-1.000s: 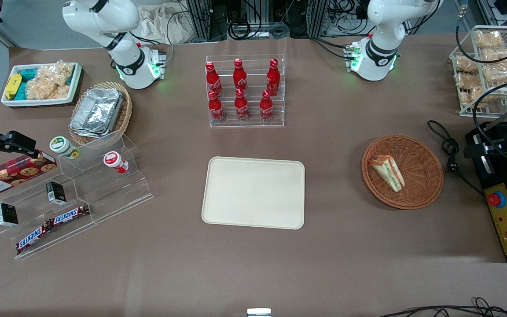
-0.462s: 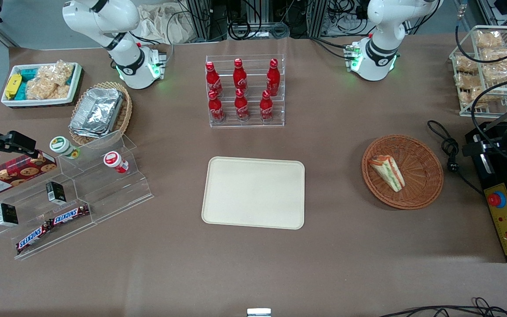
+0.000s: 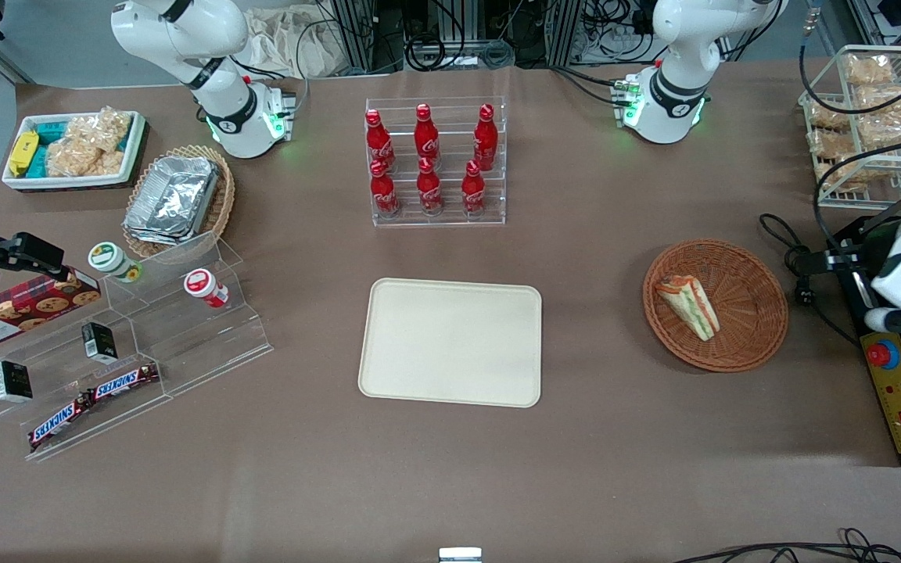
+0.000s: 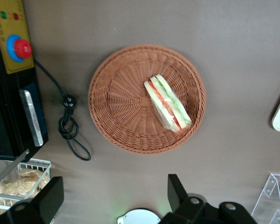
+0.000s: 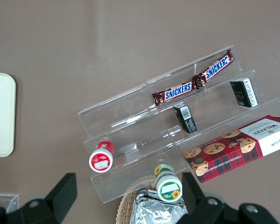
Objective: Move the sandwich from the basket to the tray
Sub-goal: 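Lower the open left gripper over the wrapped sandwich in the basket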
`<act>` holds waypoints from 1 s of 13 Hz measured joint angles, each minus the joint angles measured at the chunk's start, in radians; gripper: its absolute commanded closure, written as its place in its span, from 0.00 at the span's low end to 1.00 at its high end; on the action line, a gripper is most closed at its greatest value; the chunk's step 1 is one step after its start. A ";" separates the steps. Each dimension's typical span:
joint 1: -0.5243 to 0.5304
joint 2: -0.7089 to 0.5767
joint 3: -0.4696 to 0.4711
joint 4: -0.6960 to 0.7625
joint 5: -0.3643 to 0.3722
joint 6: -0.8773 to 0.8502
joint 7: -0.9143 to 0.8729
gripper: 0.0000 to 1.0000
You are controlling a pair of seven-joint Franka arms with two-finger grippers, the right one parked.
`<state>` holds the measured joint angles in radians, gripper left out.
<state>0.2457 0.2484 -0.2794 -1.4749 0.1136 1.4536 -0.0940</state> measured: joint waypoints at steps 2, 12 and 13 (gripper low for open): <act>-0.006 0.002 -0.013 -0.046 0.001 0.008 -0.001 0.01; -0.029 -0.015 -0.021 -0.361 -0.059 0.339 -0.110 0.01; -0.029 -0.024 -0.021 -0.419 -0.064 0.413 -0.133 0.01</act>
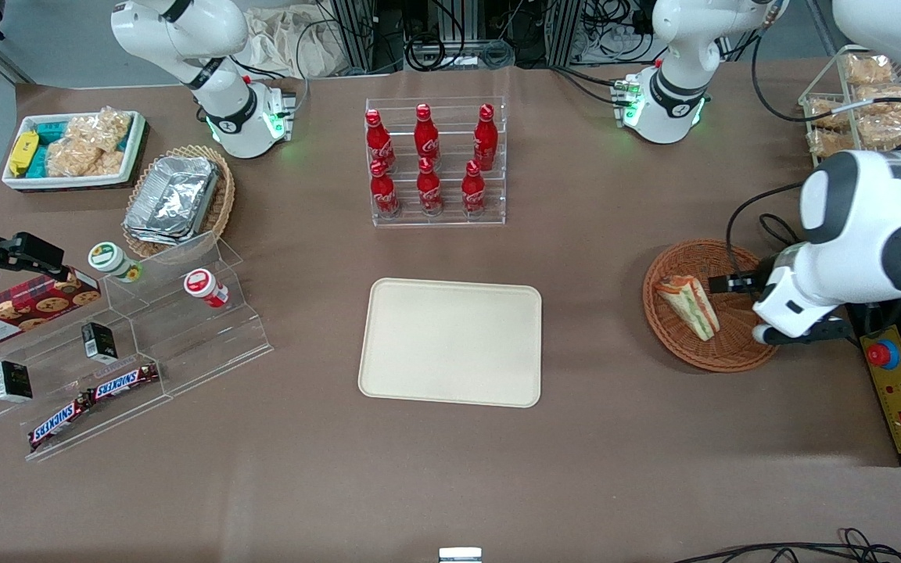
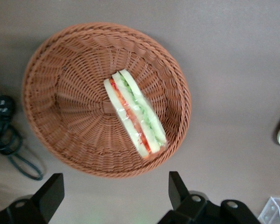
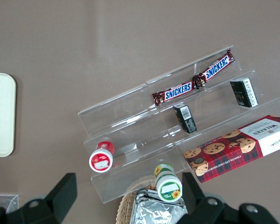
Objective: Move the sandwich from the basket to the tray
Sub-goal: 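Lower the open left gripper over the wrapped sandwich in the basket, then close the left gripper on the sandwich and lift it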
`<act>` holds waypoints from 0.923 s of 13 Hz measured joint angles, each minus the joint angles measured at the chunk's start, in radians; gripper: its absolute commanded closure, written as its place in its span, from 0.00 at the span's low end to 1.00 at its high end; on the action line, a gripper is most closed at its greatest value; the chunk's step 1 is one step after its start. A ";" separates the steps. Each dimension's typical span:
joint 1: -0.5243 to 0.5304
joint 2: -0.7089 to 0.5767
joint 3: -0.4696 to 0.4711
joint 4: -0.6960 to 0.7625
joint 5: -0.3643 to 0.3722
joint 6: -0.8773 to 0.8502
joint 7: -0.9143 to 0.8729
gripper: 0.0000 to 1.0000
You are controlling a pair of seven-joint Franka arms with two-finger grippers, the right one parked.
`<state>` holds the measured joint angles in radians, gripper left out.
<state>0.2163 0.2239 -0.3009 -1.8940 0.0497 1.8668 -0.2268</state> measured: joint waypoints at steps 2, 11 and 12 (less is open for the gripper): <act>-0.002 -0.017 -0.001 -0.096 -0.002 0.136 -0.059 0.01; -0.015 -0.019 -0.002 -0.296 -0.002 0.402 -0.218 0.01; -0.015 -0.010 -0.002 -0.298 -0.002 0.417 -0.224 0.01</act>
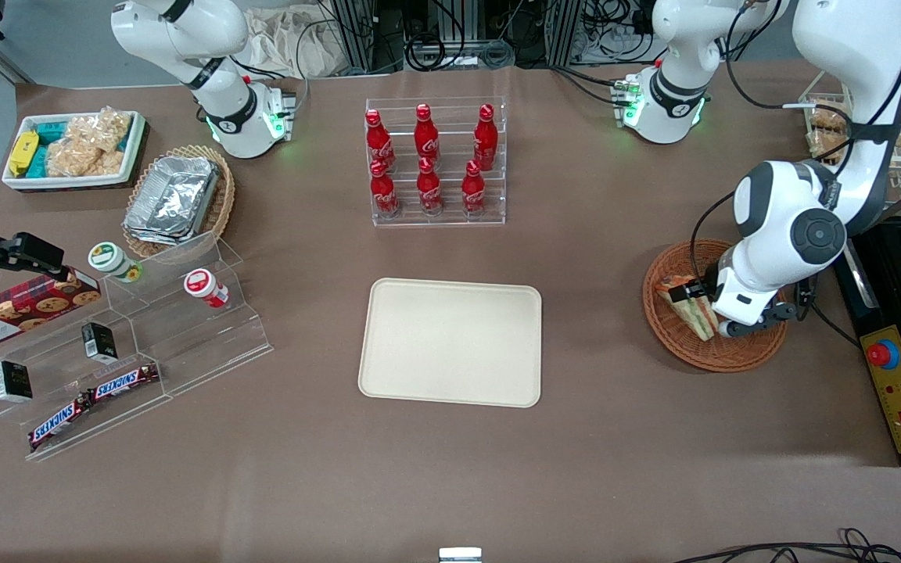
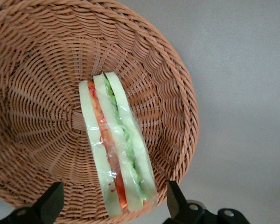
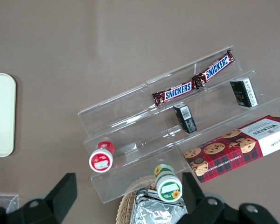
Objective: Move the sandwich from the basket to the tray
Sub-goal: 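Close the left gripper on the sandwich and lift it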
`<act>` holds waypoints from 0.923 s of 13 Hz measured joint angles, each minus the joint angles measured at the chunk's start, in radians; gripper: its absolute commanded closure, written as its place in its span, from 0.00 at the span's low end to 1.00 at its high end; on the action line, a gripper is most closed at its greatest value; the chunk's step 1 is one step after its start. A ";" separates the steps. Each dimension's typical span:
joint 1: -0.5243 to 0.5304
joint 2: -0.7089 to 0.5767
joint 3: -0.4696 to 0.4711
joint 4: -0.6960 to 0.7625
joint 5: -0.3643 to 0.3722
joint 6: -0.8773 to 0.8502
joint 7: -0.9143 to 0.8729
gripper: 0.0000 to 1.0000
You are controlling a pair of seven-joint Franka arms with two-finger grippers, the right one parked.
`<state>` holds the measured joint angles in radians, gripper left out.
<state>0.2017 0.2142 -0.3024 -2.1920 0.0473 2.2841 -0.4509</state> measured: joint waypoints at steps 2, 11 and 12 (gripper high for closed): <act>0.000 0.019 0.001 0.000 0.000 0.016 -0.005 0.01; 0.003 0.079 0.010 0.016 0.033 0.055 -0.027 1.00; 0.003 0.074 0.009 0.036 0.043 0.016 -0.027 1.00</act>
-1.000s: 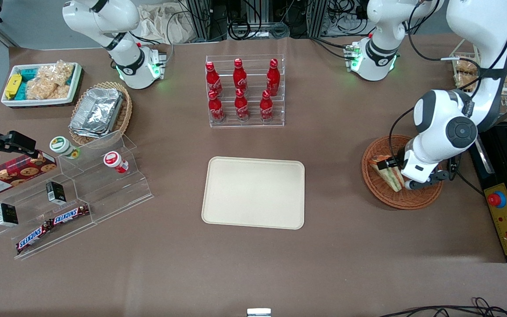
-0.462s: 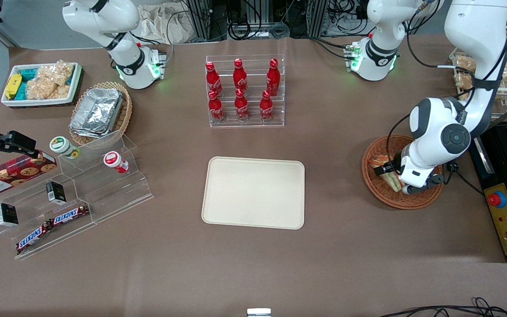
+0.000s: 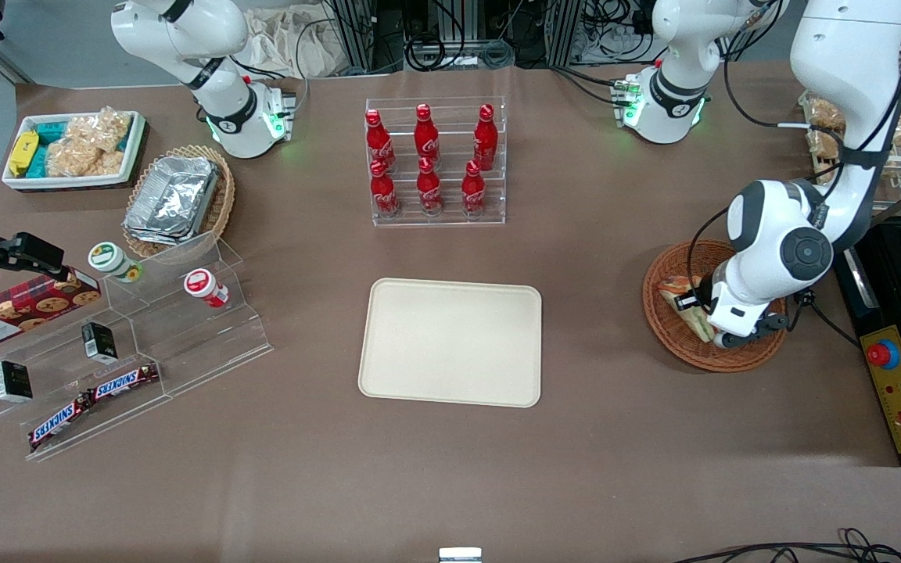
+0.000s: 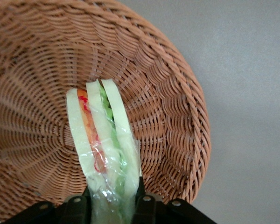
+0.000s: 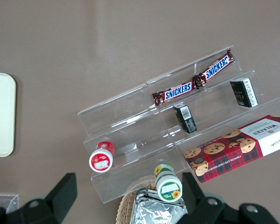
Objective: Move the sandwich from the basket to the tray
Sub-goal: 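Close the left gripper on the sandwich and lift it, then carry the sandwich with the left gripper over the cream tray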
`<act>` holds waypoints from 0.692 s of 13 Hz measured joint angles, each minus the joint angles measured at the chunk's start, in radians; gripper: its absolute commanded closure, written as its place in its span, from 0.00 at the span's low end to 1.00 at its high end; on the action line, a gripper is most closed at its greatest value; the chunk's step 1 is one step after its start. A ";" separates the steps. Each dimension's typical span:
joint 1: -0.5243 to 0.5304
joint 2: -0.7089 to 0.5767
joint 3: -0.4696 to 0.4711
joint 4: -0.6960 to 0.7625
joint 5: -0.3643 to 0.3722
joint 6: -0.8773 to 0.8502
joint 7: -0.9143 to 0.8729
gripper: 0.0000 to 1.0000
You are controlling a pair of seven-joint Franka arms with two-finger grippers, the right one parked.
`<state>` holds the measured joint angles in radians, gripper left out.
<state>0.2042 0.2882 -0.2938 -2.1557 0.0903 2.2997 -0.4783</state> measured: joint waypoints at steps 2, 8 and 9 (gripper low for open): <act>-0.001 -0.028 -0.005 0.073 0.004 -0.139 0.000 1.00; -0.005 -0.166 -0.086 0.428 -0.043 -0.562 0.001 1.00; -0.005 -0.169 -0.106 0.474 -0.056 -0.582 0.010 1.00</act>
<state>0.1991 0.1193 -0.3999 -1.6814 0.0343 1.7178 -0.4685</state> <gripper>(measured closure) 0.841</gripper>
